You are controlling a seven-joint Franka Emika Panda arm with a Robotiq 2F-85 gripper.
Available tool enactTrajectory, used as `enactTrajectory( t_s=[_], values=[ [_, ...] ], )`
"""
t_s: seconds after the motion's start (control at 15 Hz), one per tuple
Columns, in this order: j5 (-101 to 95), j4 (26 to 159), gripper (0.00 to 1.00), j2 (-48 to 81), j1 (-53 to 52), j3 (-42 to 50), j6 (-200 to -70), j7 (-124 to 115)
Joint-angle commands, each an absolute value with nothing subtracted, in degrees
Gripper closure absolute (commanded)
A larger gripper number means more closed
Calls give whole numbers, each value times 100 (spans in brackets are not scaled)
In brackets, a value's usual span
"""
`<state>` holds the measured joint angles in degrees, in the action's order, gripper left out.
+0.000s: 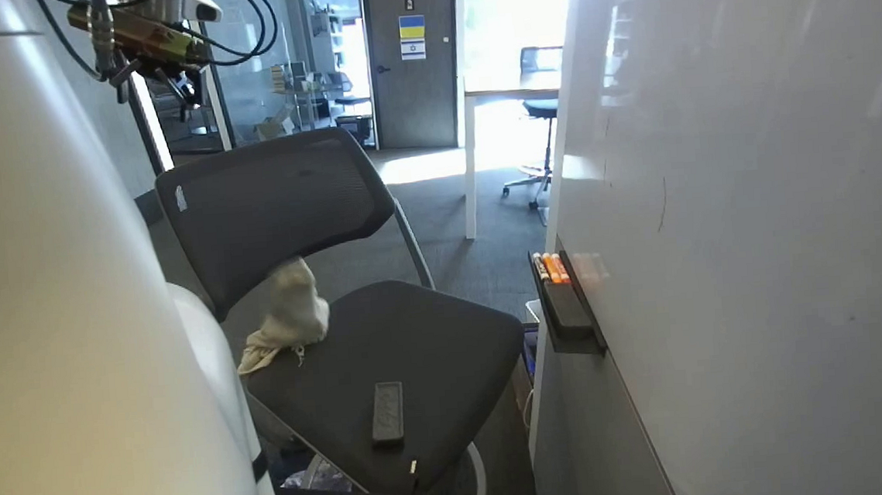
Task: Put the clothing onto the backrest of the chair
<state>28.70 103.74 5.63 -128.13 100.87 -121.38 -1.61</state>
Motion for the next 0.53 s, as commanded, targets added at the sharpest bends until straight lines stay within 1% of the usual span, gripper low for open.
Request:
enactTrajectory(
  t_s=[0.0,0.47],
  values=[
    [2516,10380,0,1183,-12635,10526,-12170,-136],
    [2266,10890,0,2487,-12848,11837,-11898,-203]
  ],
)
